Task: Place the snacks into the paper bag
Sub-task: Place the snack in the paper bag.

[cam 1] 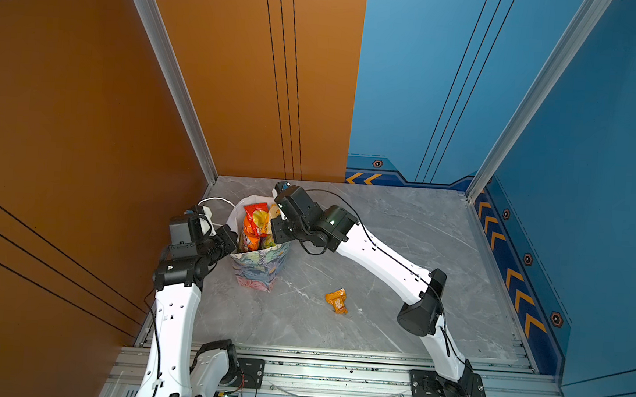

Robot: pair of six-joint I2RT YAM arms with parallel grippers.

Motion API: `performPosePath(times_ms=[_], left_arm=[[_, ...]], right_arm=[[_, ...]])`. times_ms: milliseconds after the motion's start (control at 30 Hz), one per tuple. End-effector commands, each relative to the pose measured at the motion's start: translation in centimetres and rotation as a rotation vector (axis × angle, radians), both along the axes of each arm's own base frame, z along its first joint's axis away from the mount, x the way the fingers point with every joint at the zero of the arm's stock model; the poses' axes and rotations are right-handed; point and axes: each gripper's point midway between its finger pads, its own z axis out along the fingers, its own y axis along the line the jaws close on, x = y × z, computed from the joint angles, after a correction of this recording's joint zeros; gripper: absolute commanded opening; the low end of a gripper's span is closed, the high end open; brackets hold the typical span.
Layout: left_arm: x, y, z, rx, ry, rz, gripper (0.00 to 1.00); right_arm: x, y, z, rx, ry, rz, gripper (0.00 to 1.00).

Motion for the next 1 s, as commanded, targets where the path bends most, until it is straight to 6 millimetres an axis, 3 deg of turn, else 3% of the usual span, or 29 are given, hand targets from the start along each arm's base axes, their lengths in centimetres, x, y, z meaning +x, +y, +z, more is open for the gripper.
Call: performPosePath(times_ms=[0, 133, 467, 733, 967], left_arm=[[0.6, -1.3, 2.3, -0.018, -0.105, -0.067, 0.0], [0.6, -1.5, 2.3, -0.024, -0.108, -0.074, 0.0], [0.7, -1.5, 2.3, -0.027, -0.109, -0.077, 0.0], [0.7, -1.5, 2.2, -0.027, -0.106, -0.076, 0.0], [0.8, -1.4, 2.0, -0.025, -0.101, -0.072, 0.0]], right_arm=[[0.4, -0.1, 0.6, 0.018, 0.009, 0.011, 0.0], [0.9, -0.2, 0.6, 0.025, 0.011, 0.001, 0.03], [1.1, -0.6, 1.7, 0.04, -0.002, -0.01, 0.35], [0.3, -1.2, 3.4, 0.045, -0.028, -0.002, 0.39], [-1.9, -2.7, 6.4, 0.034, -0.079, 0.023, 0.45]])
